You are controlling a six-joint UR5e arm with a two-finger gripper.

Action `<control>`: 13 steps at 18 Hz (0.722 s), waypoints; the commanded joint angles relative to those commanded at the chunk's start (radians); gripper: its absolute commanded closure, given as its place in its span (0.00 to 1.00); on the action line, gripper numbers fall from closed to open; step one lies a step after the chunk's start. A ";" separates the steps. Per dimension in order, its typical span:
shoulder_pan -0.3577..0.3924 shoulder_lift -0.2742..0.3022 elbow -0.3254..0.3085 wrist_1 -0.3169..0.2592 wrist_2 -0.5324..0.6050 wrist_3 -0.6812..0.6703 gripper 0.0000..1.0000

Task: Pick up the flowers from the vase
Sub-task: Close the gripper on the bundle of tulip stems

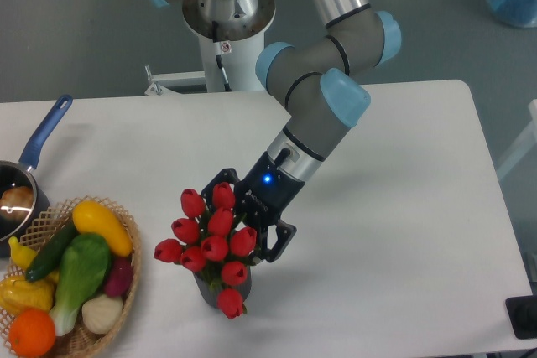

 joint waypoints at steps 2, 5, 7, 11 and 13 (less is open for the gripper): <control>0.000 0.000 0.000 0.000 0.002 0.000 0.00; 0.002 0.002 0.000 0.000 0.002 0.000 0.03; 0.000 0.002 -0.002 -0.002 0.002 -0.002 0.12; 0.002 0.003 -0.003 -0.002 0.002 0.000 0.28; 0.002 0.003 -0.002 0.000 0.002 0.000 0.33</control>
